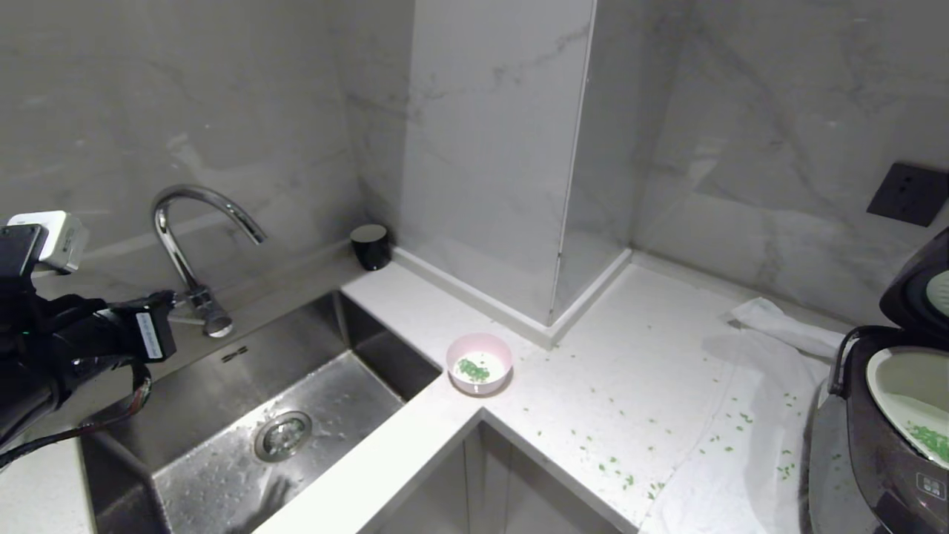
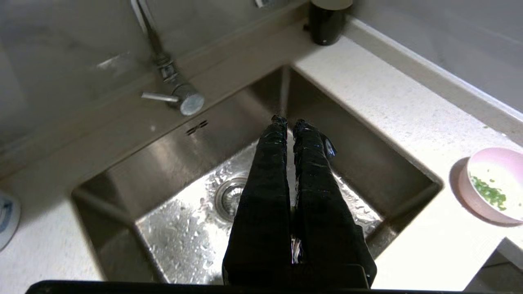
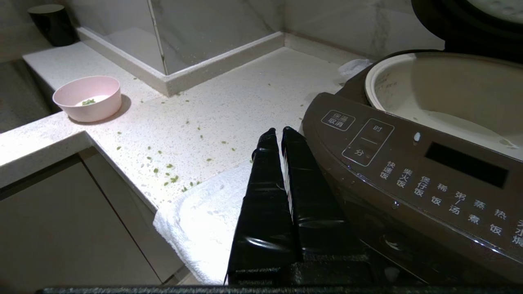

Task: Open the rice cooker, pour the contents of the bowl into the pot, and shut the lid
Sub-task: Turn on the tap

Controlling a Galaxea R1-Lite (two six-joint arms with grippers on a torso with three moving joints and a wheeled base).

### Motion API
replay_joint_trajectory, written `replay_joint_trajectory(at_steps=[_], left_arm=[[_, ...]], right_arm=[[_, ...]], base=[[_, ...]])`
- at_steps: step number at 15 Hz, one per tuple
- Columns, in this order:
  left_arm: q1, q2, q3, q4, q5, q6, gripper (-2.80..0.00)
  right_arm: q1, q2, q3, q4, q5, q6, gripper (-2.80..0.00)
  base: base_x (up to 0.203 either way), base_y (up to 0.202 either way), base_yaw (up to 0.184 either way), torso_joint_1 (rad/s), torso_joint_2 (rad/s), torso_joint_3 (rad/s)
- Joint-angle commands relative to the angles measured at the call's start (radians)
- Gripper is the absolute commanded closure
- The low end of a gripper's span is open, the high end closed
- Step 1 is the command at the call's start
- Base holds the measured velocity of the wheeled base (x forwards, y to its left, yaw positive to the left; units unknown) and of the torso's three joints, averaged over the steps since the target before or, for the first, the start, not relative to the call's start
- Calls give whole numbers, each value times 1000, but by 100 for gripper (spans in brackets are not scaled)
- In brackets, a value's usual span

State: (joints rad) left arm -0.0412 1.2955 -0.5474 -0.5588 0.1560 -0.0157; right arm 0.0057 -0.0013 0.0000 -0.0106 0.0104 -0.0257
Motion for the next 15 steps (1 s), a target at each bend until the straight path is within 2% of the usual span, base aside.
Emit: replay_joint_trajectory(at_steps=[1,5,7,8,10,12,15], left_arm=[[-15,82,-27,-9,13,-3,0],[-11,277,-95,-19,116,-140,0],[31,350,-100,-20,167,-173,0],[78,389,-113,-21,175,-193,0],[175,482,-192,-21,177,-212,0],[240,568,-277,-21,174,-218,0],[292,653,-363,-20,173,-220,0]], right_arm=[[0,0,2,0,0,0,0],[0,0,2,0,0,0,0],[0,0,2,0,0,0,0],[0,0,2,0,0,0,0],[0,1,2,0,0,0,0],[0,0,2,0,0,0,0],[0,0,2,0,0,0,0]], base=[[0,0,0,0,0,0],[0,0,0,0,0,0],[0,0,0,0,0,0],[0,0,0,0,0,0],[0,0,0,0,0,0],[0,0,0,0,0,0],[0,0,0,0,0,0]])
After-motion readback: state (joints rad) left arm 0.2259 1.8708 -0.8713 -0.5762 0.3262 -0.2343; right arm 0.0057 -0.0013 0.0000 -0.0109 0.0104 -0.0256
